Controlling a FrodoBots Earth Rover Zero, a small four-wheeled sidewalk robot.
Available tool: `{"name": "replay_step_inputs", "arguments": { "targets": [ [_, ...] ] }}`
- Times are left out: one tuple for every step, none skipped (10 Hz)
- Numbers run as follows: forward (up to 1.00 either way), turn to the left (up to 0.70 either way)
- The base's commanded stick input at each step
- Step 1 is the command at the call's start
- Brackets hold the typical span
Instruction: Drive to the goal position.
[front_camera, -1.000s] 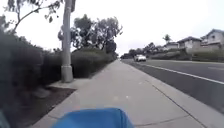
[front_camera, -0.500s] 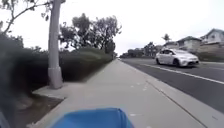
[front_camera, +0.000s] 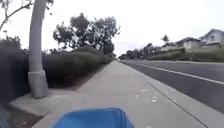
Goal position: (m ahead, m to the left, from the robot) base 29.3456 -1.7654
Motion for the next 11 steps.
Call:
{"name": "replay_step_inputs", "arguments": {
  "targets": [
    [1.00,0.00],
    [1.00,0.00],
    [1.00,0.00],
    [1.00,0.00],
    [1.00,0.00],
    [1.00,0.00],
    [1.00,0.00],
    [1.00,0.00],
    [1.00,0.00],
    [1.00,0.00],
    [1.00,0.00]
  ]
}}
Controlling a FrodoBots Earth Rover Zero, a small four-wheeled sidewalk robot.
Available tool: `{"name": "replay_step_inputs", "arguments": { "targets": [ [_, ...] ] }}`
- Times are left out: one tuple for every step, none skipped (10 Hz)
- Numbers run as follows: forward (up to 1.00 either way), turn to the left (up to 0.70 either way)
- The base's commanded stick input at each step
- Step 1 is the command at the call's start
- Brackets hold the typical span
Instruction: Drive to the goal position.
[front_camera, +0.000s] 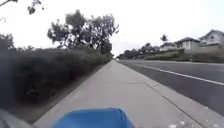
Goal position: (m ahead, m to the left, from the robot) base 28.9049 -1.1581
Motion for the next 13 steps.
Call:
{"name": "replay_step_inputs", "arguments": {
  "targets": [
    [1.00,0.00],
    [1.00,0.00],
    [1.00,0.00],
    [1.00,0.00],
    [1.00,0.15],
    [1.00,0.27],
    [1.00,0.27],
    [1.00,0.20],
    [1.00,0.08],
    [1.00,0.00],
    [1.00,0.00],
    [1.00,0.00],
    [1.00,0.00]
  ]
}}
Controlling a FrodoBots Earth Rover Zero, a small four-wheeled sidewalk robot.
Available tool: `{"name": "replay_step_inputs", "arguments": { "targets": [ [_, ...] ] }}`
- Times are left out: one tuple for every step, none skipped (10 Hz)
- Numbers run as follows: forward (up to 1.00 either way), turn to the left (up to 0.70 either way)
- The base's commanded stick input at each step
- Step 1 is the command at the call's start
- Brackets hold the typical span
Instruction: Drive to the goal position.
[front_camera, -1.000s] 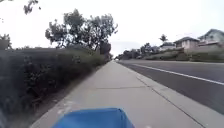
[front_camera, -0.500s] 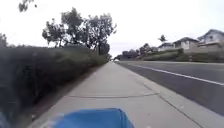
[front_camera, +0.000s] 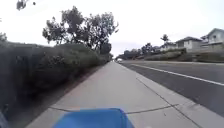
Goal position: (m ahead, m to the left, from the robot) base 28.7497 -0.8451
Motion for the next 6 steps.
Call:
{"name": "replay_step_inputs", "arguments": {
  "targets": [
    [1.00,0.00],
    [1.00,0.00],
    [1.00,0.00],
    [1.00,0.00],
    [1.00,0.00],
    [1.00,0.00]
  ]
}}
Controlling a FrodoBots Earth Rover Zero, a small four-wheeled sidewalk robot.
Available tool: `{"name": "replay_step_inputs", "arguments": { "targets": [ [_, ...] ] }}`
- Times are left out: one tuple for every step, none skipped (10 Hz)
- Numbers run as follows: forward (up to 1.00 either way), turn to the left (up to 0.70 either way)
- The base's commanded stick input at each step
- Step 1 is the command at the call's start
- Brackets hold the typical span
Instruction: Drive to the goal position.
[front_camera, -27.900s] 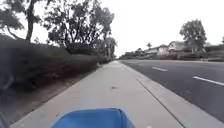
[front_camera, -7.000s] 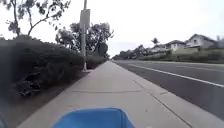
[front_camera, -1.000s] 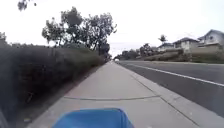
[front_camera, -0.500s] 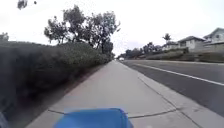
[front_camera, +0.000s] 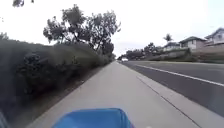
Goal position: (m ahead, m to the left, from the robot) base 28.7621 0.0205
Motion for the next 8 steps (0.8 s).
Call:
{"name": "replay_step_inputs", "arguments": {
  "targets": [
    [1.00,0.00],
    [1.00,0.00],
    [1.00,0.00],
    [1.00,0.00],
    [1.00,0.00],
    [1.00,0.00],
    [1.00,0.00],
    [1.00,0.00]
  ]
}}
